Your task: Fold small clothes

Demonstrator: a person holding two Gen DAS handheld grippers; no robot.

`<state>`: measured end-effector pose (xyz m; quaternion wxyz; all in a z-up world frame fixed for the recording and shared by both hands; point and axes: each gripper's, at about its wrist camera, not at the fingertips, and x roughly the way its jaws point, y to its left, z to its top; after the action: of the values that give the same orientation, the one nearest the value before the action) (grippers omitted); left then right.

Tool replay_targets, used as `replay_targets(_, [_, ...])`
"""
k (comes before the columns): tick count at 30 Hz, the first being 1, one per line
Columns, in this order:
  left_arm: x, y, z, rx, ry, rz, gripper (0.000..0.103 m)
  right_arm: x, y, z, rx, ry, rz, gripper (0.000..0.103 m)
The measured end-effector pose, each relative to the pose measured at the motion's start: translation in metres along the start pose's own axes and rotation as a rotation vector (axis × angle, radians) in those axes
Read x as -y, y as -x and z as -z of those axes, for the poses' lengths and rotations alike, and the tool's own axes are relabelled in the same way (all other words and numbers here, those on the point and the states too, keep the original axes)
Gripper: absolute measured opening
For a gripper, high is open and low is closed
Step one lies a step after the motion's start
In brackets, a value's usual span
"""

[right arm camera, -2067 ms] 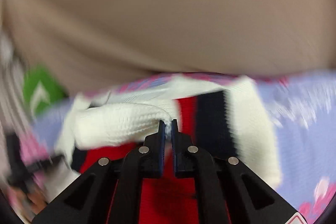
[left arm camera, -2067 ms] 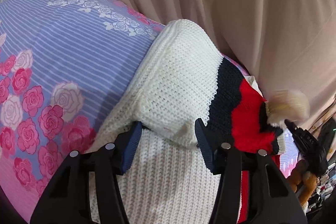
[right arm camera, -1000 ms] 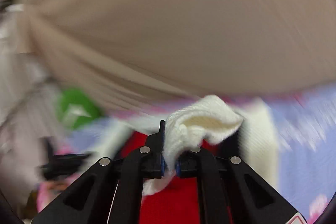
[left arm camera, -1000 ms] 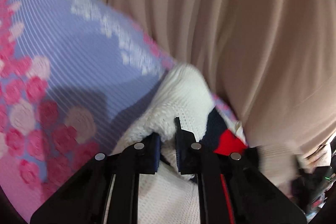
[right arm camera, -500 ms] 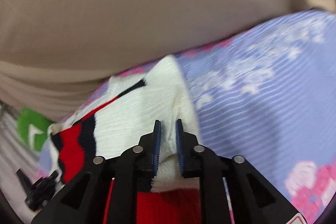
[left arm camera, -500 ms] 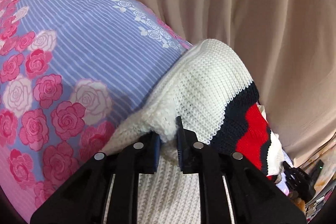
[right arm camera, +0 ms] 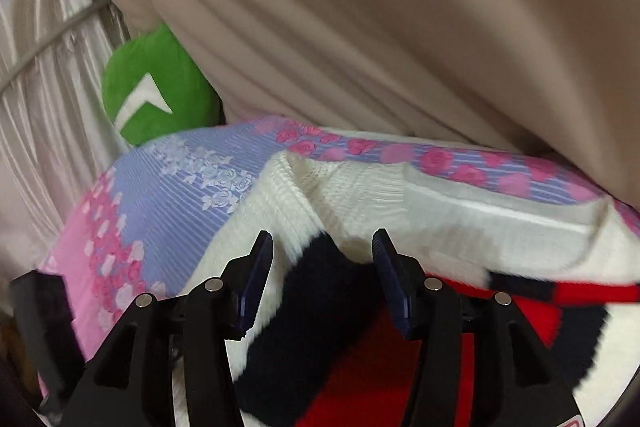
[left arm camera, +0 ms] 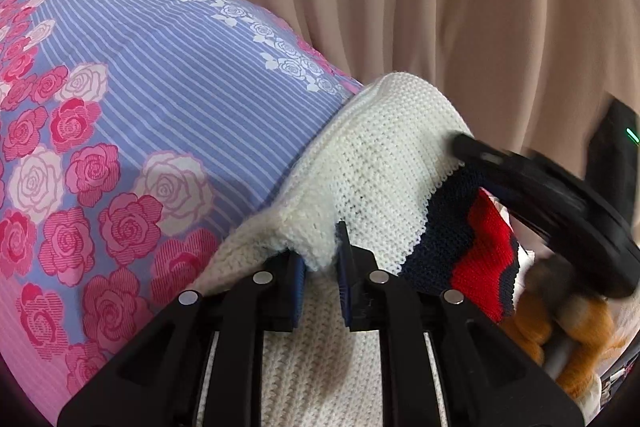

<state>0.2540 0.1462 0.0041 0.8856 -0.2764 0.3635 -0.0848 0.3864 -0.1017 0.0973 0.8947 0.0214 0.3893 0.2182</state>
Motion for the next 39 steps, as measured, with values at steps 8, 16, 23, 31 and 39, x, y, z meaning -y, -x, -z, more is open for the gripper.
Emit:
replay_targets(8, [0.003, 0.005, 0.005, 0.028, -0.002, -0.025, 0.015, -0.038, -0.021, -0.046, 0.116, -0.031, -0.075, 0.005])
replay_targets(16, [-0.004, 0.01, 0.005, 0.045, 0.016, -0.035, 0.014, -0.023, -0.006, -0.024, 0.053, -0.045, 0.007, 0.016])
replay_targets(23, [-0.007, 0.017, 0.006, 0.066, 0.046, -0.043, 0.014, 0.122, 0.153, 0.092, 0.222, -0.301, 0.24, 0.048])
replay_targets(31, [-0.002, 0.019, 0.006, 0.076, 0.03, -0.065, 0.014, 0.203, 0.184, 0.161, 0.207, -0.535, 0.186, 0.049])
replay_targets(39, [-0.006, 0.027, 0.005, 0.08, 0.043, -0.066, 0.014, 0.172, 0.231, 0.159, 0.368, -0.464, 0.177, 0.009])
